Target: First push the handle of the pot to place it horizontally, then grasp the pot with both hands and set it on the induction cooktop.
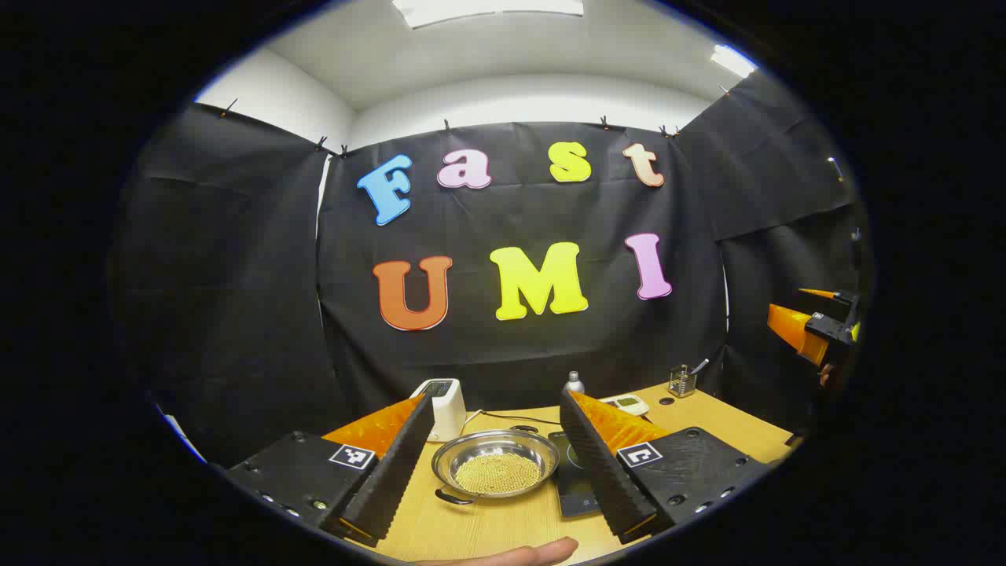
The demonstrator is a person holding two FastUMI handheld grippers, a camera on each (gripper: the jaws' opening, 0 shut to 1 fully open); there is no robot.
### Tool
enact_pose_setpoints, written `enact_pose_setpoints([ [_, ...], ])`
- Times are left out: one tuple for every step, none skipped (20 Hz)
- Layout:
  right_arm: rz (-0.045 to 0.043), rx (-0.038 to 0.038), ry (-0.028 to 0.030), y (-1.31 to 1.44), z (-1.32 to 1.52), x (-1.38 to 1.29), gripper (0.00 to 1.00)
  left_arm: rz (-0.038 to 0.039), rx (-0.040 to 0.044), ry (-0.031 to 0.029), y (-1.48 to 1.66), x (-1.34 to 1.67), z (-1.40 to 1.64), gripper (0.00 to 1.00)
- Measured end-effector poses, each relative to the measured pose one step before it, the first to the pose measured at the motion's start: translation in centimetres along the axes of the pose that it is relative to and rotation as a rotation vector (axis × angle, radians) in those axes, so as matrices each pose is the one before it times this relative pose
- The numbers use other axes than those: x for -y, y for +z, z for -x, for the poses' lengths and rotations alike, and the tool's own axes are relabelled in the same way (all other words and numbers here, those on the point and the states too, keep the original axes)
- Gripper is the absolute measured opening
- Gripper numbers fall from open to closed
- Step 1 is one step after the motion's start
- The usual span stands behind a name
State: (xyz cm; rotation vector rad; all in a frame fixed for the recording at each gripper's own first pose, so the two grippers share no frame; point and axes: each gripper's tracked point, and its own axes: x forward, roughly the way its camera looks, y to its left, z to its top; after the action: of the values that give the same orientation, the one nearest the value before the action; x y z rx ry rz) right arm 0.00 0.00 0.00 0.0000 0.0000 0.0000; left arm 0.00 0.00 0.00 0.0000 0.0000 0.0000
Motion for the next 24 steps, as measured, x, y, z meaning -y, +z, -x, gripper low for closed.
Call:
enact_pose_setpoints([
  [-0.00176,0.00201,0.00603,0.144,0.072,-0.079,0.96,0.00672,0.00639,-0.00121,0.281,-0.026,-0.039,0.96],
  [-0.00085,0.00011,0.00209,0.137,-0.035,0.051,0.96,0.00526,0.00675,-0.00043,0.326,-0.013,0.087,0.96],
  [-0.00112,-0.00165,-0.00366,0.081,-0.061,0.203,1.00,0.00609,0.00728,0.00376,0.181,-0.238,0.190,0.96],
  [-0.00159,-0.00055,-0.00235,-0.004,-0.020,0.249,0.96,0.00285,0.00971,0.00220,0.323,-0.109,0.079,0.96],
  [-0.00180,0.00225,-0.00045,0.211,0.063,0.069,0.96,-0.00135,0.00865,-0.00037,0.319,-0.056,0.021,0.96],
  [-0.00183,0.00401,0.00028,0.127,0.090,0.119,0.96,0.00038,0.01027,0.00444,0.322,-0.243,0.122,0.96],
  [-0.00053,0.00435,-0.00034,0.157,0.065,0.049,0.96,0.00543,0.01315,0.00996,0.347,-0.229,0.067,0.96],
  [-0.00035,0.00334,-0.00116,0.134,0.008,0.033,0.96,0.00671,0.00755,0.00532,0.256,-0.179,0.058,0.96],
  [-0.00153,0.00231,-0.00036,0.147,0.002,-0.008,0.96,0.00750,0.00094,-0.00067,-0.173,0.011,-0.025,0.96],
  [-0.00171,0.00100,0.00270,0.021,0.074,0.003,0.96,0.00447,-0.00019,-0.00153,-0.026,-0.023,0.019,0.96],
  [-0.00088,0.00087,0.00175,0.021,0.044,-0.019,0.96,0.00161,0.00312,0.00534,0.114,-0.165,0.107,0.96],
  [0.00139,0.00200,0.00094,0.003,-0.006,-0.062,1.00,-0.00294,0.00894,0.01419,0.191,-0.312,-0.022,0.96],
  [0.00158,0.00092,-0.00003,-0.041,0.020,0.045,0.96,-0.00515,0.01254,0.01729,0.249,-0.474,-0.155,0.96],
  [0.00063,-0.00047,-0.00005,-0.109,-0.030,0.034,1.00,-0.00282,0.01451,0.01397,0.226,-0.361,-0.202,0.96],
  [0.00041,-0.00382,0.00086,-0.172,-0.074,-0.041,0.96,-0.00024,0.01339,0.00736,-0.001,-0.129,0.014,0.96],
  [-0.00304,-0.00287,0.00084,-0.164,0.012,0.022,1.00,0.00553,0.00730,0.00085,-0.032,0.042,-0.109,0.96],
  [-0.00221,-0.00342,0.00110,-0.019,-0.004,0.035,0.96,0.00992,-0.00489,-0.00585,-0.344,0.009,-0.123,0.96],
  [-0.00221,-0.00249,-0.00073,-0.243,-0.088,0.035,0.96,0.01350,-0.01251,-0.00999,-0.456,0.195,-0.117,0.96],
  [-0.00239,-0.00166,-0.00256,-0.137,-0.084,0.113,0.96,0.01687,-0.01301,-0.01263,-0.418,0.101,-0.047,0.96],
  [-0.00244,-0.00305,-0.00272,-0.181,-0.087,0.134,1.00,0.01093,-0.01339,-0.00330,-0.399,-0.103,-0.369,0.95],
  [-0.00254,-0.00375,0.00151,-0.167,-0.084,0.005,1.00,0.00334,-0.01032,0.00449,-0.353,-0.335,-0.224,0.92],
  [0.00122,-0.00401,0.00565,-0.170,-0.099,-0.210,1.00,0.00084,-0.00877,0.00619,-0.343,-0.396,-0.187,0.92],
  [0.00388,-0.00434,0.00180,-0.143,-0.051,-0.111,0.96,-0.00301,-0.01883,-0.00091,-0.654,-0.210,-0.330,0.76],
  [0.00248,-0.00182,-0.00013,-0.281,-0.091,0.054,0.96,0.00207,-0.01460,-0.00128,-0.662,0.043,-0.080,0.80],
])
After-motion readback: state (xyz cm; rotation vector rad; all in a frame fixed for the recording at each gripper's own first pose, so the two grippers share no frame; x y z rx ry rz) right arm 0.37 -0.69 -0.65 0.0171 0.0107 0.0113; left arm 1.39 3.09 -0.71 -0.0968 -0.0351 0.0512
